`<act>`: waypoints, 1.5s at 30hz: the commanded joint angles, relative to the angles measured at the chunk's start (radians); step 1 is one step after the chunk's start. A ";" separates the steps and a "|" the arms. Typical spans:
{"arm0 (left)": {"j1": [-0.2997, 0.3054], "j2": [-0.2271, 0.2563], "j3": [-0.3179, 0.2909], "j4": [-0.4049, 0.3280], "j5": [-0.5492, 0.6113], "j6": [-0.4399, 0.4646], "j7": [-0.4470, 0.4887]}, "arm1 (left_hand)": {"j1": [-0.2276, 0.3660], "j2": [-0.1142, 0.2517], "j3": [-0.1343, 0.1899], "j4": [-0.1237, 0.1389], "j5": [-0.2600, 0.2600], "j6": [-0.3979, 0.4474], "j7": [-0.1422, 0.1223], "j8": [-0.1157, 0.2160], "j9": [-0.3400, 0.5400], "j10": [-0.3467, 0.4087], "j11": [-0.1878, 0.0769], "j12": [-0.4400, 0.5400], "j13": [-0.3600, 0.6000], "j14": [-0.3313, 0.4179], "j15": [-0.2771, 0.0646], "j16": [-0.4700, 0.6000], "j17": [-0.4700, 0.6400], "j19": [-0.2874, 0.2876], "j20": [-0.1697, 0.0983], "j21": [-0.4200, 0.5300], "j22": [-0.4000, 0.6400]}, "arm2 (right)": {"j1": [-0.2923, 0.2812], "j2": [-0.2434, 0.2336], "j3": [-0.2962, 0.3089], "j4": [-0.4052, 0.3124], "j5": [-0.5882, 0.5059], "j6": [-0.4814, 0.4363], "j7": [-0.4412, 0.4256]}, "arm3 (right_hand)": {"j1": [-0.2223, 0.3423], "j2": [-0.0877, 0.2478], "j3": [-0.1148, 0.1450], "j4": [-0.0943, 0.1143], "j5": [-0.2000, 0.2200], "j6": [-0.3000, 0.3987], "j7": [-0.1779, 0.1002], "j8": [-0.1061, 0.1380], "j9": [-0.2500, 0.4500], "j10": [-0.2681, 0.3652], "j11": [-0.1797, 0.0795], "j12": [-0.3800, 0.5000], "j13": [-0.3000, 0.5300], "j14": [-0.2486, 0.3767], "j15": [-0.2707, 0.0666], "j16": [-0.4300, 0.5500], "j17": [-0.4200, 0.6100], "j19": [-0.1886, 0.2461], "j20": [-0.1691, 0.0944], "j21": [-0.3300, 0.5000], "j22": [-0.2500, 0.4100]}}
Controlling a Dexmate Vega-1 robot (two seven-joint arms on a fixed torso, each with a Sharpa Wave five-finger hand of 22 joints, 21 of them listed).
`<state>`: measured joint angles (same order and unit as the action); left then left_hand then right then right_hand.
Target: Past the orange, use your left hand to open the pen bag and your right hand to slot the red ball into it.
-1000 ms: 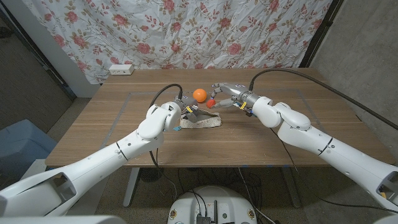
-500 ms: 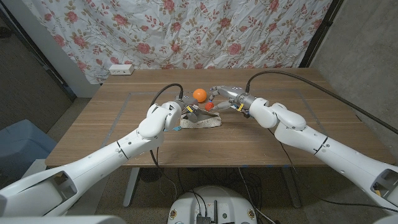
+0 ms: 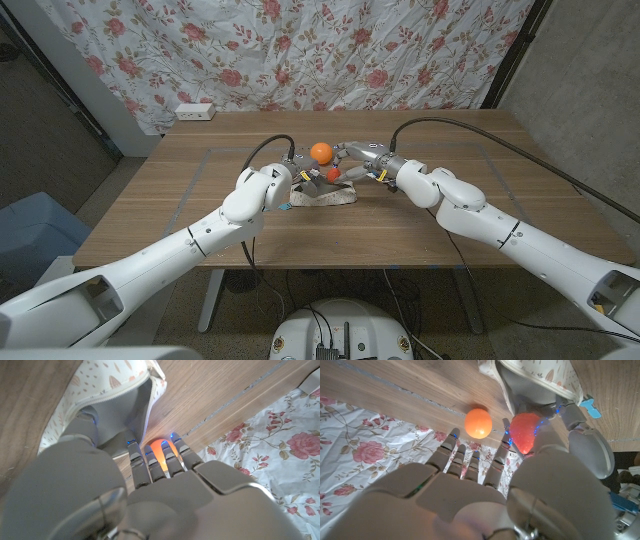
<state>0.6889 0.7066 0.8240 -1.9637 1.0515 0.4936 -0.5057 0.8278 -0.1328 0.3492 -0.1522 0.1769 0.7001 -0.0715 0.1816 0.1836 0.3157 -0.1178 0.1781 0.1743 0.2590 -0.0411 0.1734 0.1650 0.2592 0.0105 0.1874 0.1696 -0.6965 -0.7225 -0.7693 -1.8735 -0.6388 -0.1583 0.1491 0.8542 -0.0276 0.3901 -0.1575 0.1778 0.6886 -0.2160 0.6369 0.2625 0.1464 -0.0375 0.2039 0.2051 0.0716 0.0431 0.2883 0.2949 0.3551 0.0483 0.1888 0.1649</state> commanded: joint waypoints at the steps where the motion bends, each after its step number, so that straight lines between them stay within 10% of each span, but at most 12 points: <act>1: 0.007 0.001 0.000 -0.006 -0.001 0.002 0.006 | -0.008 0.001 -0.006 0.000 -0.002 -0.006 0.000 0.005 0.003 0.003 0.002 0.008 0.002 -0.003 -0.040 0.007 0.005 -0.003 -0.006 -0.002 0.002 | 0.013 0.020 -0.022 0.020 -0.005 -0.006 0.009 | 0.004 0.007 -0.006 0.000 0.004 0.003 -0.004 0.004 0.001 -0.007 0.001 -0.003 0.001 0.005 0.004 -0.002 0.002 0.001 -0.001 -0.001 0.004; 20: 0.002 0.004 -0.003 0.001 -0.023 -0.012 0.017 | -0.016 0.005 -0.011 0.001 -0.002 -0.008 0.002 0.007 0.003 0.000 0.005 0.007 0.002 -0.003 -0.040 0.007 0.005 -0.006 -0.007 -0.001 0.002 | 0.032 0.041 -0.054 0.046 -0.033 -0.020 0.021 | 0.003 0.003 -0.010 -0.001 0.004 -0.011 -0.004 -0.003 -0.002 -0.013 0.002 -0.004 0.001 0.005 0.005 -0.004 0.003 0.001 -0.001 -0.001 0.004; 45: -0.012 0.000 0.007 0.019 -0.041 -0.020 0.024 | -0.022 0.014 -0.015 0.002 0.000 -0.011 0.004 0.008 0.003 0.000 0.006 0.008 0.002 -0.005 -0.036 0.007 0.005 -0.007 -0.005 0.000 0.002 | 0.040 0.038 -0.064 0.041 -0.033 -0.045 0.049 | -0.016 -0.049 -0.042 0.001 0.024 -0.197 0.010 -0.093 -0.028 -0.059 0.031 -0.010 0.002 -0.008 0.015 -0.019 0.000 -0.007 0.004 -0.001 0.004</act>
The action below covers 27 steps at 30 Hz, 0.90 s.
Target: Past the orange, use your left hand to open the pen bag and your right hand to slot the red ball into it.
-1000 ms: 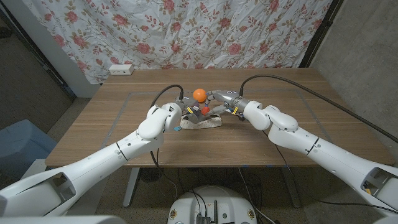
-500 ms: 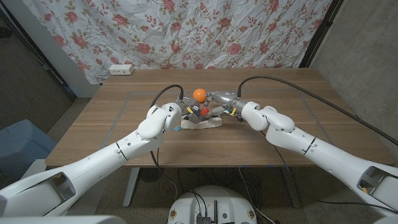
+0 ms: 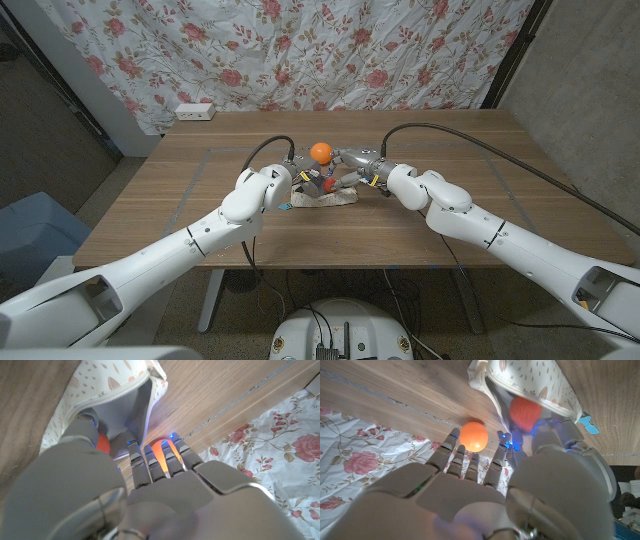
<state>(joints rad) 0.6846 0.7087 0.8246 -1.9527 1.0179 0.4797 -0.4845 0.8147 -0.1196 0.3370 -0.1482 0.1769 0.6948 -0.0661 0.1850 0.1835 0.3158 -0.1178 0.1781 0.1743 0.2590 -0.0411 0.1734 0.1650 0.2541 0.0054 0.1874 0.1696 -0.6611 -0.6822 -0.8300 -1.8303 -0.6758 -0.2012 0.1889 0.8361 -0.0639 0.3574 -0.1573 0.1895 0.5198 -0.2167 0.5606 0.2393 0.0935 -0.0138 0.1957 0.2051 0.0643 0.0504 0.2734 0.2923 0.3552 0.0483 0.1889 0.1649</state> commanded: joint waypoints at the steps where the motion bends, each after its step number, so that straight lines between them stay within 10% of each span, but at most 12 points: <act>1: -0.009 0.000 0.007 0.009 -0.011 -0.012 0.005 | -0.009 0.001 -0.003 -0.002 0.000 -0.006 -0.002 0.004 0.003 0.000 0.007 0.008 0.002 -0.005 -0.037 0.007 0.005 -0.002 0.000 0.000 0.002 | 0.005 -0.003 -0.003 -0.003 0.002 -0.002 0.008 | -0.001 -0.015 -0.011 0.001 0.014 -0.037 0.010 -0.022 -0.007 -0.008 0.009 -0.002 0.002 -0.001 0.010 -0.005 0.003 -0.010 0.004 -0.002 0.004; 27: -0.012 0.008 0.003 0.012 -0.009 -0.023 0.032 | -0.014 0.028 -0.003 0.000 0.007 0.034 0.002 0.018 0.001 0.023 -0.006 0.015 0.002 0.017 -0.047 0.014 0.006 0.011 0.001 0.006 0.002 | -0.014 -0.052 0.032 -0.044 0.017 -0.016 0.037 | -0.120 -0.066 -0.077 0.041 0.084 -0.196 0.026 -0.133 -0.042 -0.060 0.029 -0.003 0.004 -0.037 0.032 -0.030 0.003 -0.046 0.024 -0.007 0.005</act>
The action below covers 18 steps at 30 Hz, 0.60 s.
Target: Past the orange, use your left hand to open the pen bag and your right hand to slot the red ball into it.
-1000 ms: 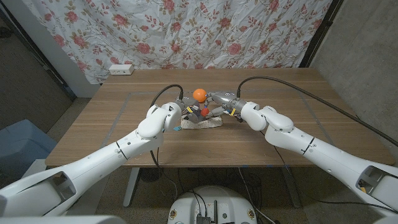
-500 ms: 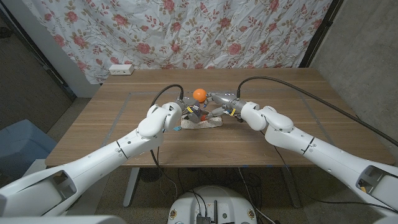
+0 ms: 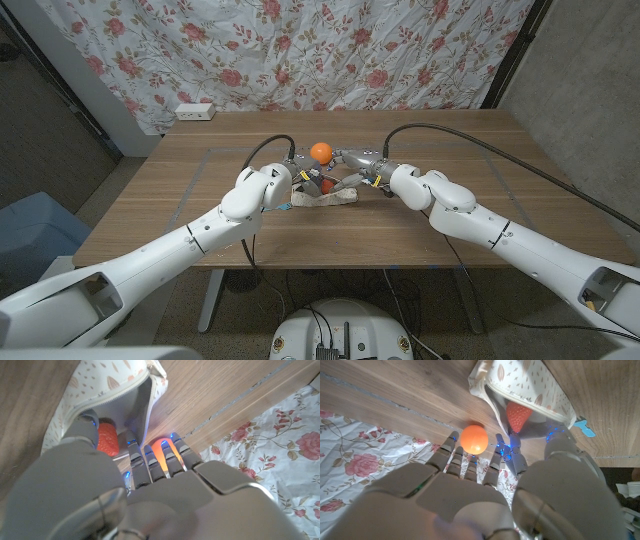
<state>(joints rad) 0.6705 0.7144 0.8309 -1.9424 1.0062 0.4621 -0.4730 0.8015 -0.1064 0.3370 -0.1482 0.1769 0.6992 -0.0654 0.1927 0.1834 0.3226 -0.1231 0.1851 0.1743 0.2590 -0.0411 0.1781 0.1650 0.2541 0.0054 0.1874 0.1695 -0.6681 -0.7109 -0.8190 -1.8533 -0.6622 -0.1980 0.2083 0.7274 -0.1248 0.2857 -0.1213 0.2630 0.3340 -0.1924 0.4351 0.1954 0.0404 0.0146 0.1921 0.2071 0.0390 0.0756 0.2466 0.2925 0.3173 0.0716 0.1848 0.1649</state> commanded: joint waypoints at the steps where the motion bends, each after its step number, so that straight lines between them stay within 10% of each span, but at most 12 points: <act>1: 0.002 0.002 -0.005 0.003 -0.003 -0.008 0.023 | 0.000 0.016 -0.002 -0.001 0.007 0.032 0.002 0.010 0.001 0.017 0.001 0.008 0.002 0.018 -0.046 0.009 0.006 0.011 0.001 0.006 0.002 | -0.008 -0.025 0.023 -0.023 0.001 -0.024 0.018 | -0.012 -0.005 -0.006 0.006 0.011 -0.011 0.001 -0.008 0.002 -0.008 0.001 0.000 0.002 -0.011 0.007 -0.003 0.003 -0.009 0.001 -0.002 0.005; 18: 0.020 -0.001 -0.020 -0.001 -0.018 0.003 0.084 | 0.034 0.073 0.018 -0.012 0.010 0.125 0.010 0.024 0.000 0.089 -0.013 0.022 0.001 0.065 -0.058 0.014 0.004 0.044 -0.006 0.013 0.003 | -0.009 -0.032 0.027 -0.037 -0.036 -0.073 0.020 | -0.020 0.005 -0.009 0.009 0.028 0.001 0.006 -0.013 -0.002 -0.002 0.003 0.006 0.001 -0.007 0.007 -0.002 0.003 -0.006 0.000 0.001 0.005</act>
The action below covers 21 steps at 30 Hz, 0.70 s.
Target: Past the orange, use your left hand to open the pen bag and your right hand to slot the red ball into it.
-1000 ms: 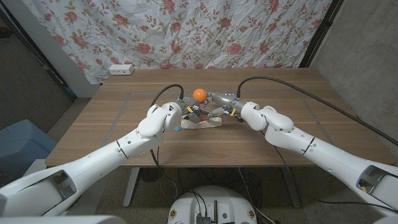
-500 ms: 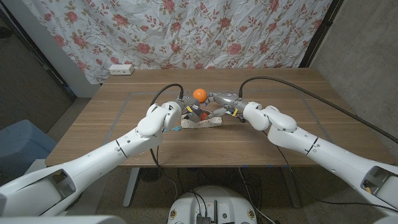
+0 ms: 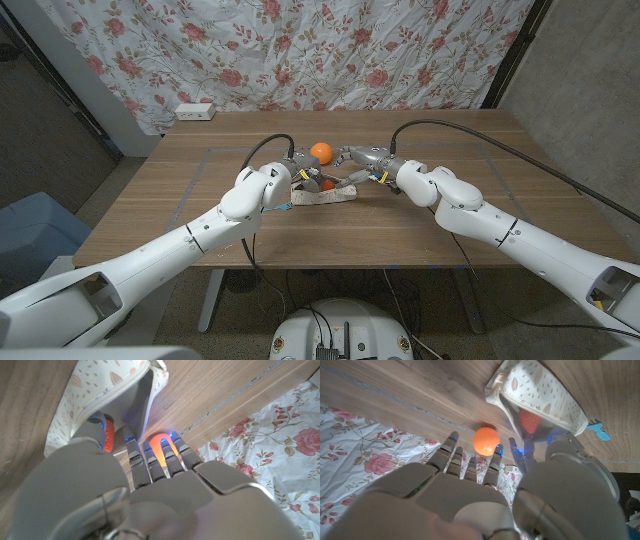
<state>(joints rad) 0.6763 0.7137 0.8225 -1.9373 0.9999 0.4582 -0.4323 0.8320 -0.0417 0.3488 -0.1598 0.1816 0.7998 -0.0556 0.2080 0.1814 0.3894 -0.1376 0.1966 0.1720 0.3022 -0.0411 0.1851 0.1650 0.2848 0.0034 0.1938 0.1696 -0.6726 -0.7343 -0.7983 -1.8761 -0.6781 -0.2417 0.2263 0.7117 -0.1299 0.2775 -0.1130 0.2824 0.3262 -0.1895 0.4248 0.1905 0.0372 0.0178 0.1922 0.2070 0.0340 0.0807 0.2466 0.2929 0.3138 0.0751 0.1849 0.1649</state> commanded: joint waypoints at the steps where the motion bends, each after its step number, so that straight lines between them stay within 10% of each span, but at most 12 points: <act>1: 0.016 0.000 -0.012 -0.007 -0.010 0.009 0.048 | 0.004 0.010 0.007 -0.001 0.006 0.032 0.001 0.011 0.002 0.024 0.000 0.010 0.003 0.023 -0.057 0.007 0.004 0.017 -0.005 0.007 0.003 | -0.006 -0.010 0.007 -0.016 -0.021 -0.031 0.002 | -0.004 0.010 -0.001 0.001 0.009 0.009 0.003 -0.003 0.003 0.001 0.000 0.006 0.001 -0.002 0.002 -0.002 0.003 -0.002 -0.004 0.001 0.005; 21: 0.037 0.029 -0.057 -0.080 -0.058 0.030 0.058 | 0.022 0.021 0.011 -0.007 0.005 0.051 0.002 0.002 0.003 0.041 -0.001 0.005 0.003 0.048 -0.061 0.006 0.004 0.026 -0.010 0.005 0.003 | -0.028 -0.036 0.037 -0.042 -0.019 -0.051 -0.008 | -0.009 0.017 -0.003 0.001 0.027 0.020 -0.001 -0.010 0.000 0.007 -0.005 0.010 0.001 0.002 -0.002 -0.001 0.003 0.000 -0.005 0.004 0.005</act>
<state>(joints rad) 0.6993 0.7211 0.7918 -1.9747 0.9669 0.4832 -0.3806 0.8460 -0.0278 0.3536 -0.1646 0.1816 0.8434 -0.0536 0.2138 0.1816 0.4232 -0.1357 0.2043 0.1722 0.3415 -0.0375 0.1897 0.1650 0.3061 -0.0072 0.1937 0.1696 -0.6851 -0.7584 -0.7793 -1.9054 -0.7039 -0.2788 0.2297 0.7039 -0.1221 0.2776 -0.1130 0.3035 0.3340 -0.1896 0.4173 0.1907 0.0373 0.0178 0.1963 0.2069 0.0341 0.0806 0.2466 0.2924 0.3140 0.0750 0.1849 0.1649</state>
